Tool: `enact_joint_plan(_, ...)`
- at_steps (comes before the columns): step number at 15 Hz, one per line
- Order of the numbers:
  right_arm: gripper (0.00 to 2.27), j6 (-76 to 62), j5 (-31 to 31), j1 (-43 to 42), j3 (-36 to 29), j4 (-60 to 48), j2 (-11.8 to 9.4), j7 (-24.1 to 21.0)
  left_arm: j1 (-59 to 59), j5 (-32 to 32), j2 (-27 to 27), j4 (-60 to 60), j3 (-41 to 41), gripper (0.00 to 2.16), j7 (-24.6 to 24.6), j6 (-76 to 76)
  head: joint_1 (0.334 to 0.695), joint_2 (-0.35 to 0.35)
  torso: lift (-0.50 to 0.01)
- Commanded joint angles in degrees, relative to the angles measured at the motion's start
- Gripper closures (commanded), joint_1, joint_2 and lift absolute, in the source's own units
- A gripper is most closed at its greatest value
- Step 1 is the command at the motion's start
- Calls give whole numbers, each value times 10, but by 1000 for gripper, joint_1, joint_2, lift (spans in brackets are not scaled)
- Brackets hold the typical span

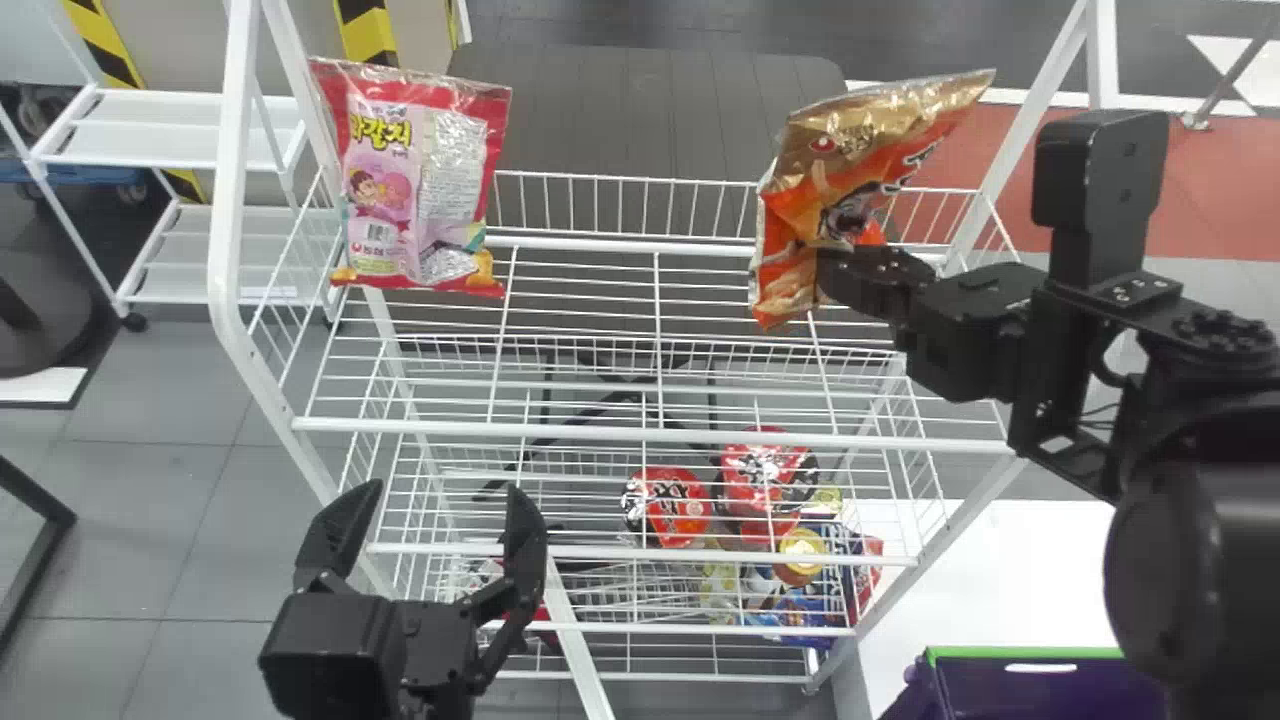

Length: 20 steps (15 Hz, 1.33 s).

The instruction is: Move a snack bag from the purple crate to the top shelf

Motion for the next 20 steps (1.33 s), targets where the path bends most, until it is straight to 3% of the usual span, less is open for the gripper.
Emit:
enact_joint_plan(1,1656,-62,-31,-1,5,31,1,-25,-4,0,-1,6,0,103,-1,0,695,-39,0)
enact_joint_plan(9,1656,-159,-73,-45,77,165,1,-126,-20,9,-3,34,4,103,-1,0,695,14,0)
enact_joint_plan(20,1656,-268,-108,-100,145,321,1,-172,-13,19,2,39,19,103,2,-19,695,145,0)
